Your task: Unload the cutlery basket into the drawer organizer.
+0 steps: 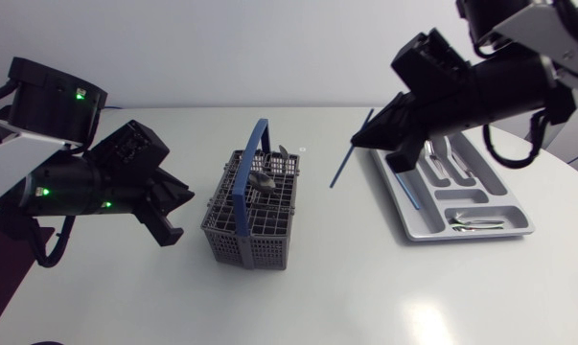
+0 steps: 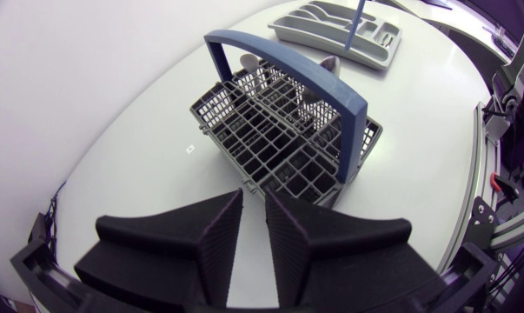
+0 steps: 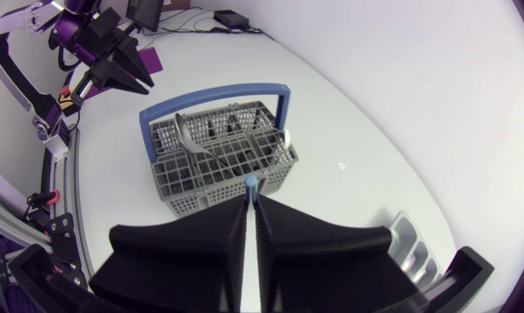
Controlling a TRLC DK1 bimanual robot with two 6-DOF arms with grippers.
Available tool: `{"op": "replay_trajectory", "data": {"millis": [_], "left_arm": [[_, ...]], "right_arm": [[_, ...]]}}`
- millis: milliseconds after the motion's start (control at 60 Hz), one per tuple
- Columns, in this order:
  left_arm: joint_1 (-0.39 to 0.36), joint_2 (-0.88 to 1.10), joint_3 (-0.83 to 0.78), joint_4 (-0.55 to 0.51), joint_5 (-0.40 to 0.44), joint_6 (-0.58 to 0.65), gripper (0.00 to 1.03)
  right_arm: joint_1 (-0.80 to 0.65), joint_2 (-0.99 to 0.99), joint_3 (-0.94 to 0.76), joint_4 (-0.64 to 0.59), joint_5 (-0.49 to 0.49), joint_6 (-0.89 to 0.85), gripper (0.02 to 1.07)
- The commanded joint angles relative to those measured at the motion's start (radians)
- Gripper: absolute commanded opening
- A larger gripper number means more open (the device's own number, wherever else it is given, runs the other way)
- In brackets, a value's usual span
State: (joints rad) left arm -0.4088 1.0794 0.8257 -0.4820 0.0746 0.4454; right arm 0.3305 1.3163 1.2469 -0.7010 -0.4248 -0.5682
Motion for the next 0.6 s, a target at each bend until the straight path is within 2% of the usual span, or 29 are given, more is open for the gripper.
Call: {"op": "replay_trajectory", "data": {"millis": [0,133,333,583], "left_arm": [[-0.007,-0.019,0.030,-0.013,0.011,-0.016,0.21],[-0.010,-0.021,0.030,-0.015,0.011,-0.016,0.21],[-0.024,-0.021,0.035,-0.015,0.011,-0.017,0.21],[-0.032,-0.019,0.050,-0.029,0.008,-0.020,0.21]], "right_arm": [[-0.073,0.000,0.054,-0.077,0.012,-0.061,0.07],[-0.206,0.046,0.098,-0.201,0.024,-0.140,0.07],[-0.380,0.158,0.175,-0.295,0.043,-0.191,0.07],[-0.446,0.302,0.256,-0.354,0.072,-0.191,0.07]]}}
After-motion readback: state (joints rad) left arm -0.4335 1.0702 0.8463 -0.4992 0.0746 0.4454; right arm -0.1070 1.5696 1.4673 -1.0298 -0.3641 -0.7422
